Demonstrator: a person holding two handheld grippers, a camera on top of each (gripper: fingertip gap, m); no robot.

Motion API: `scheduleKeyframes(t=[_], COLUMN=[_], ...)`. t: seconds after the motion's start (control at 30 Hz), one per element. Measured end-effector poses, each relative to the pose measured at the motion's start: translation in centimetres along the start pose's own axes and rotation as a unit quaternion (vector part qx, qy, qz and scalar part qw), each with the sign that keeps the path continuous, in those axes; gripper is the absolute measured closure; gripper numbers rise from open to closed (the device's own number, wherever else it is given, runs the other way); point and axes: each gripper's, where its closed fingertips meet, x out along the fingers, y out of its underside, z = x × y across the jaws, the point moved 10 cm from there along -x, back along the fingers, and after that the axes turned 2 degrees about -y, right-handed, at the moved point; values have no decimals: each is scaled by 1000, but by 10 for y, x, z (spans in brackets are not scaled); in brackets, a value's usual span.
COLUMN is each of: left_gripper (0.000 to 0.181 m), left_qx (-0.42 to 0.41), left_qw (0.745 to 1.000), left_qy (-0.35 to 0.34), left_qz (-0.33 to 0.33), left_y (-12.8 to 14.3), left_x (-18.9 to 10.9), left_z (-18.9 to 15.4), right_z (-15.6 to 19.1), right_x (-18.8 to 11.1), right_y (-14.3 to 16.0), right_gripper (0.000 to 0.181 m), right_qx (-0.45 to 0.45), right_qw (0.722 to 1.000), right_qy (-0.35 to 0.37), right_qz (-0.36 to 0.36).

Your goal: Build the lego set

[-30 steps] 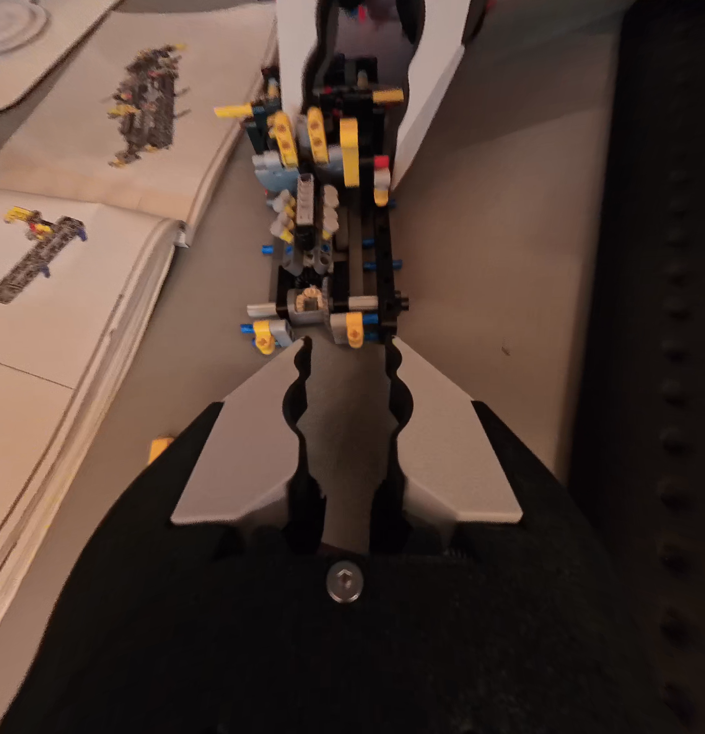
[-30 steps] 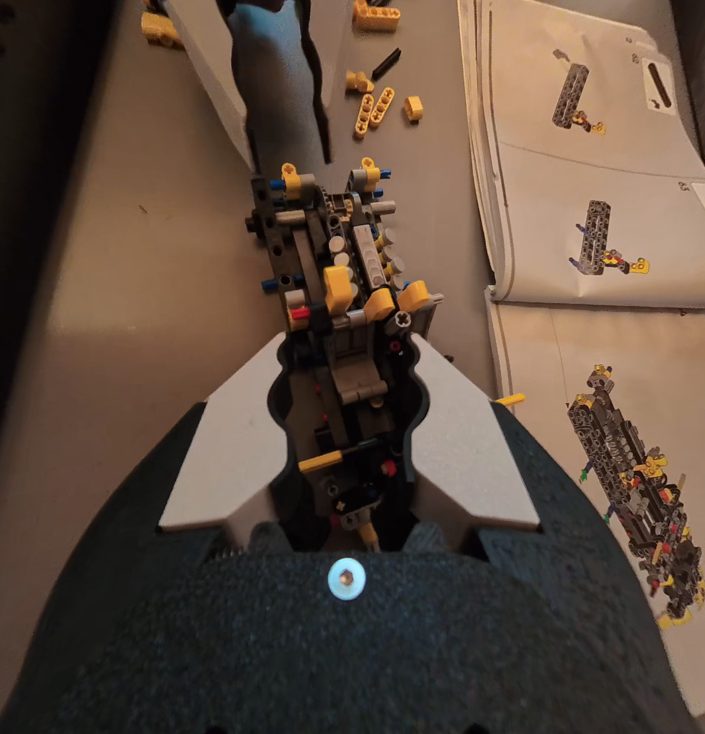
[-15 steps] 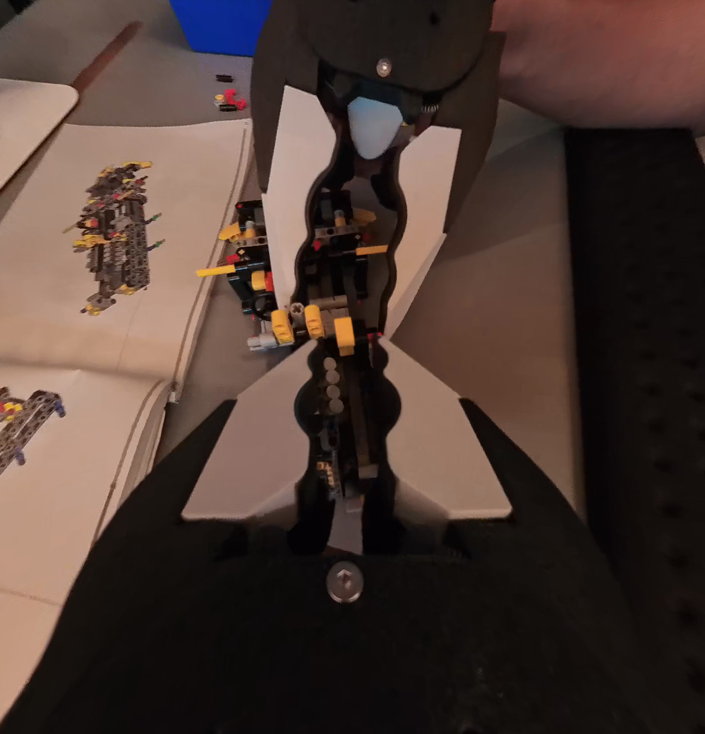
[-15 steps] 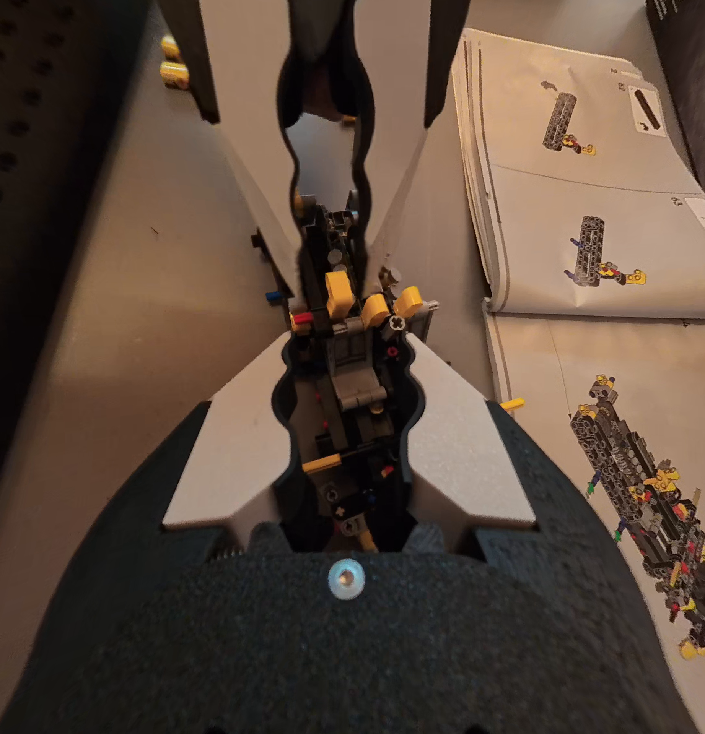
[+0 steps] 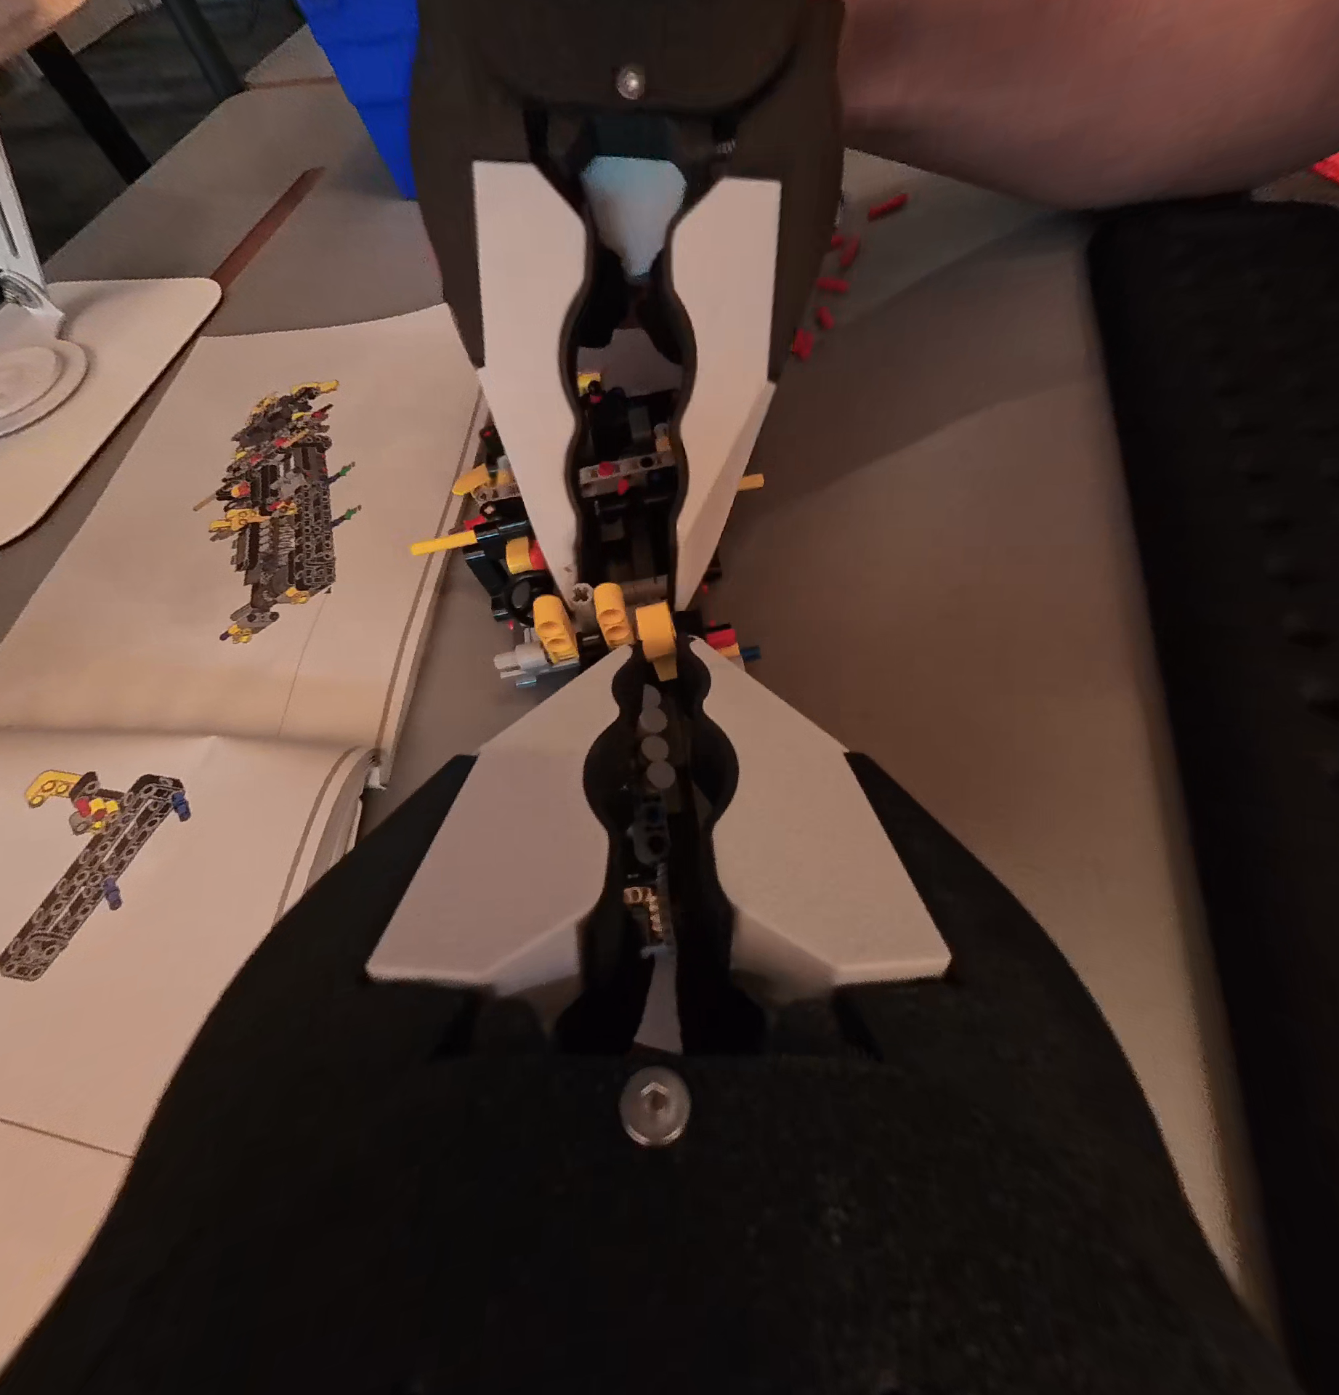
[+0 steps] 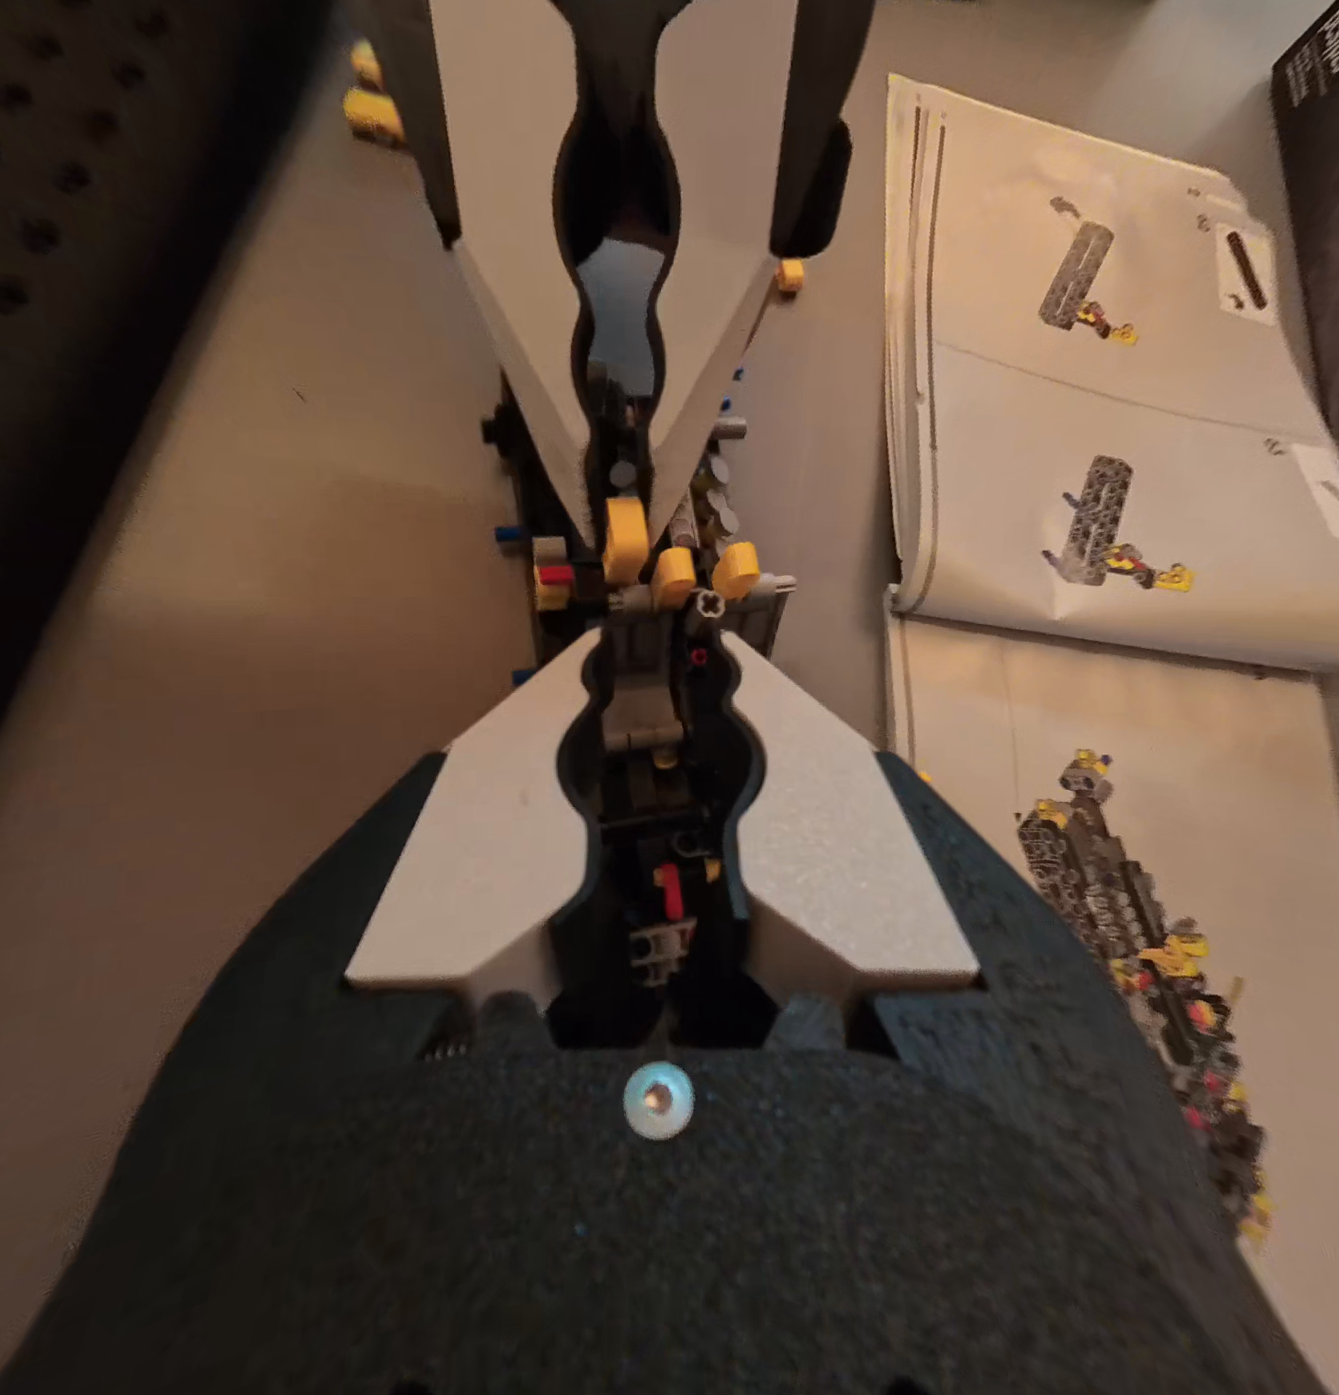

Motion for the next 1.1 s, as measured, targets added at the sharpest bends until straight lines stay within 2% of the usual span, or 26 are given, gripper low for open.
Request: scheduleKeyframes(t=[0.03, 0.1, 0.23, 0.3, 0.4, 0.53, 0.7, 0.8, 1.1], left_gripper=[173, 173, 173, 173, 173, 173, 173, 173, 173], left_qx=[-1, -3, -7, -5, -6, -3, -1, 4, 18], left_qw=[1000, 1000, 1000, 1000, 1000, 1000, 1000, 1000, 1000], left_qy=[0, 0, 3, 4, 6, 12, 18, 17, 11], left_qz=[-2, -8, -14, -16, -21, -20, -19, -17, -18], left_y=[1, 2, 5, 5, 6, 6, 6, 6, 6], left_x=[0, -1, -2, -3, -3, -3, -3, -3, -3], left_z=[0, 2, 4, 5, 6, 8, 10, 9, 9], right_z=[2, 5, -1, -7, -16, -21, -25, -26, -26], right_x=[0, -2, -1, 0, -1, 2, 22, 25, 24], right_y=[0, -2, -6, -10, -11, -15, -12, -13, -14], right_gripper=[159, 158, 145, 141, 119, 120, 103, 116, 119], right_qx=[-11, -26, -53, -49, -12, -5, -7, -3, 4], right_qw=[1000, 999, 997, 998, 1000, 999, 996, 995, 994], right_qy=[9, 24, 49, 35, -22, -48, -68, -86, -85], right_qz=[4, -4, -14, -20, 5, 9, 51, 49, 63])
